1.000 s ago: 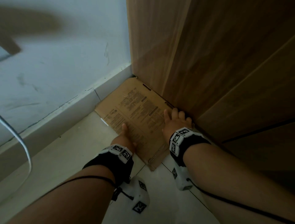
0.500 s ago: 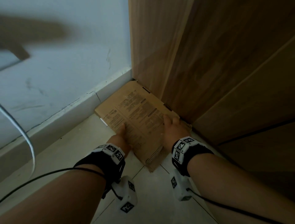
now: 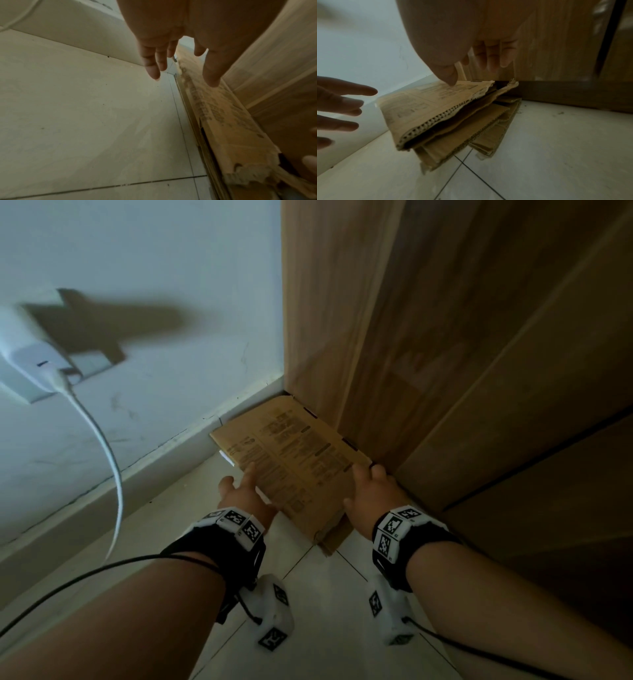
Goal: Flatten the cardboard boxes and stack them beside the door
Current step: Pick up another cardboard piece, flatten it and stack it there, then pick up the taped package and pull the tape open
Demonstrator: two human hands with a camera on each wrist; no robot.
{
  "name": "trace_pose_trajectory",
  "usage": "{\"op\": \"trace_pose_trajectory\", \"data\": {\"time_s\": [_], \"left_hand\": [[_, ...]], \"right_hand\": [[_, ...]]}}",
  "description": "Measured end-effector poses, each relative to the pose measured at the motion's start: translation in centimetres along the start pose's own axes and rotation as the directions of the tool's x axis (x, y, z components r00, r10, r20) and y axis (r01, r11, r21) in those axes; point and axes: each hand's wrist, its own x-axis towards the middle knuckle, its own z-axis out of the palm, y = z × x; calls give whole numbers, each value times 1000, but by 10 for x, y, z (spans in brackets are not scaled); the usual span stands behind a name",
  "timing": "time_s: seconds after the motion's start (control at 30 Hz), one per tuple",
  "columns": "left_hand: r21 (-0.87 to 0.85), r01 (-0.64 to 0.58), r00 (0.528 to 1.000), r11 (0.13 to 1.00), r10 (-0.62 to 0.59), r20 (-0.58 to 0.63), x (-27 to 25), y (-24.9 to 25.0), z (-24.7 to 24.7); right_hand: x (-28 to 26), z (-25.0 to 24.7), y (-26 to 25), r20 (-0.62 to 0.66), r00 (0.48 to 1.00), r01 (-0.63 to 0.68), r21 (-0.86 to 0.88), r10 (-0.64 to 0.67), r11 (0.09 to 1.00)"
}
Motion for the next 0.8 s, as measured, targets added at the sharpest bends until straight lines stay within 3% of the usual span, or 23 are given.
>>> {"op": "trace_pose_trajectory", "data": {"time_s": [0.33,0.53,0.67,0.8], "left_hand": [[21,-111,993,994,112,-27,-88,27,-60],[43,-264,962,964,266,-62,-169,61,-79],[22,-289,957,957,290,-30,-217,82,-82],[57,-413,910,909,413,-4,-275,100,-73]], "right_hand": [[-100,-74,11,-69,996,-53,123,61,991],[-188,-122,51,-119,976,-160,175,182,972],[-240,-147,79,-159,957,-206,209,241,956],[-294,-165,117,-227,920,-274,215,321,937]]}}
